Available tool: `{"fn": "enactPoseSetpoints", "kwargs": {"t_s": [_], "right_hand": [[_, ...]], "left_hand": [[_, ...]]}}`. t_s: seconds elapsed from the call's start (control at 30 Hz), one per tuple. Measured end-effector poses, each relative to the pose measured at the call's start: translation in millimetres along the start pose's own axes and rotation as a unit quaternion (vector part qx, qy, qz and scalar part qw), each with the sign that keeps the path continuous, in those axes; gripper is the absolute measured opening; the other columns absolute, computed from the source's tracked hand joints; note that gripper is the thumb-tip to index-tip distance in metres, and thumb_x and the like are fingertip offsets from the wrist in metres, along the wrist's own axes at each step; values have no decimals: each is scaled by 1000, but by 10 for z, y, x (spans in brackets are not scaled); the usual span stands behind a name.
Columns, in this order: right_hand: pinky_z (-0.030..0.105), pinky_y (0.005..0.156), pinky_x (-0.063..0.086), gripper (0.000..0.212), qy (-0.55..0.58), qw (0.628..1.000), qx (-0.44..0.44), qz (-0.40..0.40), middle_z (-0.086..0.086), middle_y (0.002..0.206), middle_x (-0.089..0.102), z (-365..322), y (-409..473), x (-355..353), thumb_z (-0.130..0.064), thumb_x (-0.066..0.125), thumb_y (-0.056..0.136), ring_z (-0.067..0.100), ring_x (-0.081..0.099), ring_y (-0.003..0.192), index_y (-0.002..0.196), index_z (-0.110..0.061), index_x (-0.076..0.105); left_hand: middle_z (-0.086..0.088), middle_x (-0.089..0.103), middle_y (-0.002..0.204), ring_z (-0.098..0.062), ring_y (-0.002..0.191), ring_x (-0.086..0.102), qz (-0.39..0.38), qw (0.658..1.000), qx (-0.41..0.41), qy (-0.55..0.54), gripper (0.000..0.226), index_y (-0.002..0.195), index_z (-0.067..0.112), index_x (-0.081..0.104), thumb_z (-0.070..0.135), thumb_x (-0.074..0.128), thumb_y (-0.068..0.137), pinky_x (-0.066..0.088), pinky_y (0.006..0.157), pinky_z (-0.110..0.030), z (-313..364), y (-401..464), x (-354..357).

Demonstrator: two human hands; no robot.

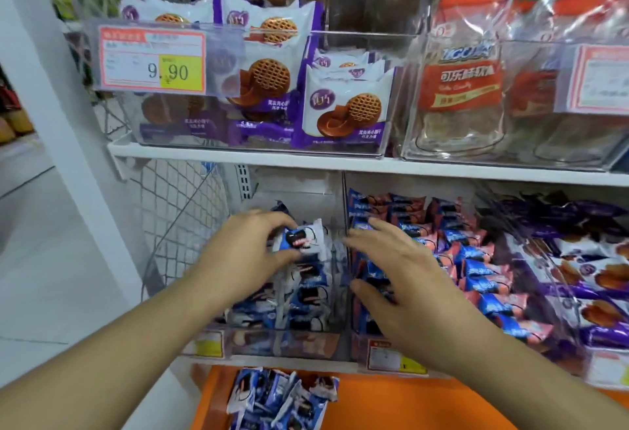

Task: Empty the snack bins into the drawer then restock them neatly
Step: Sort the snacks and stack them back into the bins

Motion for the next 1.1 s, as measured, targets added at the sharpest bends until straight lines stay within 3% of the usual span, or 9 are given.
{"fn": "enactPoseSetpoints", "kwargs": {"t_s": [0.13, 0.23, 0.37, 0.43, 0.53, 0.73, 0.9, 0.97, 1.1], "right_hand": [[31, 130, 8, 58, 6, 1000, 8, -10, -38, 162, 14, 46, -6, 32, -46, 51, 107, -10, -12, 153, 159, -47, 26], [23, 127, 5, 59, 0, 1000, 0, -10, -41, 160, 14, 65, 8, 28, -49, 51, 106, -13, -15, 151, 159, -49, 26], [9, 115, -1, 58, -12, 1000, -4, -8, -42, 159, 17, 83, 24, 42, -50, 50, 105, -17, -14, 148, 158, -49, 27], [12, 117, 0, 57, -10, 1000, -3, -5, -42, 158, 18, 100, 23, 47, -51, 50, 105, -17, -12, 149, 157, -49, 28], [14, 120, 0, 58, -3, 1000, 1, -4, -42, 159, 18, 106, 15, 52, -52, 50, 104, -15, -11, 150, 158, -50, 28], [24, 128, 7, 59, -1, 1000, 5, -5, -43, 160, 14, 65, -25, 35, -49, 50, 106, -15, -11, 151, 158, -52, 25], [23, 127, 6, 59, 3, 1000, 8, -10, -45, 159, 10, 62, -30, 47, -50, 50, 105, -19, -13, 148, 158, -53, 23], [20, 125, 6, 59, 5, 1000, 7, -8, -46, 159, 10, 60, -24, 50, -51, 51, 105, -20, -13, 147, 157, -54, 23], [19, 124, 6, 59, 4, 1000, 1, -5, -46, 159, 10, 95, -21, 66, -52, 50, 104, -20, -12, 148, 157, -54, 24]], "left_hand": [[1, 64, 107, -21, 97, 62, 4, 999, 19, 44, 45, 127, 32, 67, 51, 77, 87, 45, 73, -29, -111, 555, 427], [-4, 60, 120, -27, 110, 59, -13, 997, 50, 56, 50, 132, 28, 65, 52, 74, 89, 53, 90, -36, -125, 845, 731], [-7, 46, 146, -31, 133, 45, -11, 995, 44, 94, 58, 144, 29, 59, 50, 73, 91, 45, 105, -41, -199, 901, 884], [-4, 50, 143, -29, 129, 47, 9, 995, 68, 78, 57, 142, 26, 61, 46, 75, 90, 48, 101, -43, -199, 802, 865], [1, 55, 141, -27, 127, 50, -22, 993, 94, 73, 56, 143, 30, 60, 51, 70, 93, 50, 102, -45, -227, 649, 916], [6, 39, 160, -32, 144, 32, -56, 992, 35, 112, 63, 155, 46, 39, 63, 56, 96, 30, 112, -49, -189, 584, 1012], [2, 32, 160, -33, 144, 28, -84, 981, 48, 168, 73, 156, 45, 35, 61, 64, 92, 31, 114, -50, -59, 585, 1029], [3, 34, 157, -32, 142, 30, -87, 986, 44, 136, 73, 154, 45, 40, 64, 67, 89, 33, 113, -48, -90, 606, 1004], [-3, 49, 143, -31, 133, 44, 37, 999, -21, 6, 59, 141, 28, 57, 49, 73, 88, 43, 106, -43, -369, 703, 754]]}}
Point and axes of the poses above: each hand's wrist, its own y-axis towards the middle knuckle, its own x-axis out of the palm, z = x × y, the point moved 6 cm from there along y, towards the middle knuckle
